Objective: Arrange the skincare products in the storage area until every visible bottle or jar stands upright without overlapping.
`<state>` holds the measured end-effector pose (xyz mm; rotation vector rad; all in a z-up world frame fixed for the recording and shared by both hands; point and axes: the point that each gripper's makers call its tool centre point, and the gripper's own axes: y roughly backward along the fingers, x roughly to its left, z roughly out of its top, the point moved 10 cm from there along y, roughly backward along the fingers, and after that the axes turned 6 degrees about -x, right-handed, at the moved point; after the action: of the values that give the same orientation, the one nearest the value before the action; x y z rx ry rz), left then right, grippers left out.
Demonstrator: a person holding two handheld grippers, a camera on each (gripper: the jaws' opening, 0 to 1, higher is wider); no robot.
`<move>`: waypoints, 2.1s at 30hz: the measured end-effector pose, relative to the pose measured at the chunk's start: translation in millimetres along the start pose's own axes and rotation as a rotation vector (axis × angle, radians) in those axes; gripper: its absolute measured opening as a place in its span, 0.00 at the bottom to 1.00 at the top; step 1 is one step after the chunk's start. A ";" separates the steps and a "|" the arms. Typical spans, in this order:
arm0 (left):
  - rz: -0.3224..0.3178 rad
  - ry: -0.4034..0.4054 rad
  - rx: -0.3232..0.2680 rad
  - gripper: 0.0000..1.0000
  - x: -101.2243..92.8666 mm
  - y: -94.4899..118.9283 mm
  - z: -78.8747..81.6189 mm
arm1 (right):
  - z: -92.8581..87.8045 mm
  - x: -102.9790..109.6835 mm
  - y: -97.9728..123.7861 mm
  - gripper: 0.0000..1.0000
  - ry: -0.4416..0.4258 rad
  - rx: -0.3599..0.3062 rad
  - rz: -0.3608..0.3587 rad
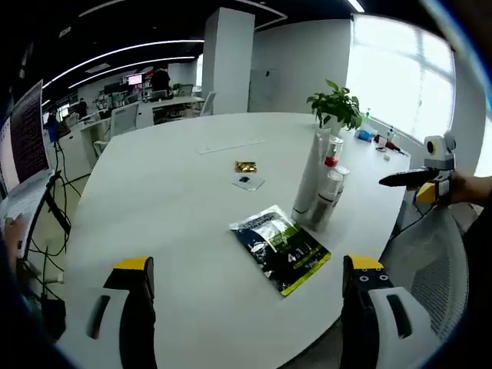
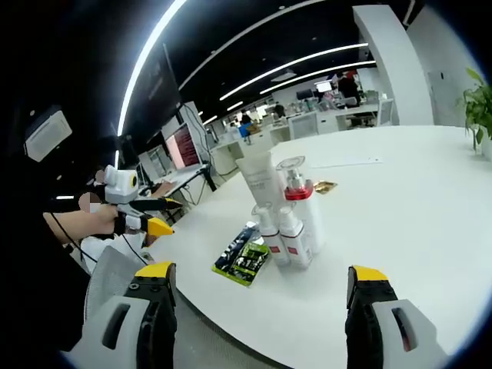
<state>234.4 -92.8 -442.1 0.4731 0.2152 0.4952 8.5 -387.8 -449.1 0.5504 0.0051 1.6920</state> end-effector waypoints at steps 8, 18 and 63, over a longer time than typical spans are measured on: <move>-0.043 -0.023 0.039 0.93 2.1 -28.1 10.8 | -0.4 -3.6 -1.1 0.97 0.004 -0.010 -0.024; -0.070 -0.046 0.112 0.88 9.9 -60.5 21.5 | -4.5 -8.7 -3.1 0.96 -0.016 0.001 -0.046; -0.250 -0.175 0.242 0.78 23.3 -196.5 62.1 | -30.6 -20.5 -20.2 0.99 0.193 0.031 -0.096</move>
<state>353.2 -257.2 -485.2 0.7118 0.1631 0.1818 18.1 -393.6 -489.6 0.4011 0.1942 1.6479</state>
